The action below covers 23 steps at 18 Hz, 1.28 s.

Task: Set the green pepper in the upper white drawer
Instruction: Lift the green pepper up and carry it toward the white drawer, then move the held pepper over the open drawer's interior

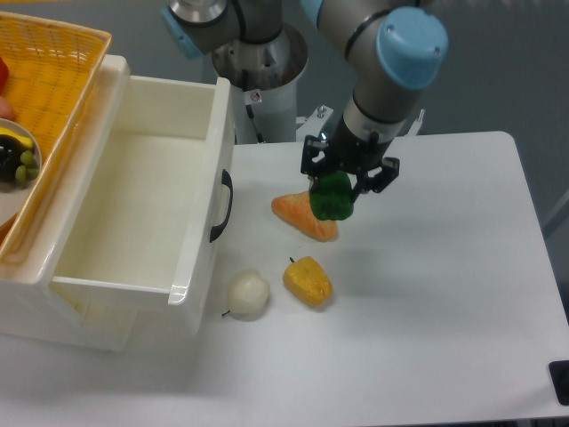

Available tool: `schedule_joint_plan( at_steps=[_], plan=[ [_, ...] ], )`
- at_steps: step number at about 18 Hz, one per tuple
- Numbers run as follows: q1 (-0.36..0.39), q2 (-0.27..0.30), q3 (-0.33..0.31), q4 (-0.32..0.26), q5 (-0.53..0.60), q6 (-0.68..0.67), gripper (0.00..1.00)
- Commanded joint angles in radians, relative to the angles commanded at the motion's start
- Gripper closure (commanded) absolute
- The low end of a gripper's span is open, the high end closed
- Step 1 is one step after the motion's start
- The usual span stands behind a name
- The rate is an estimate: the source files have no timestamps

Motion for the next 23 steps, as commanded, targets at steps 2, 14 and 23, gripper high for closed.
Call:
schedule_joint_plan(
  at_steps=[2,14,23],
  plan=[
    [-0.006,0.021,0.000,-0.006,-0.005,-0.023,0.44],
    [-0.015,0.147,0.000,-0.052,-0.130,-0.134,0.44],
    [-0.061,0.170,0.000,-0.046,-0.181,-0.224,0.44]
  ],
)
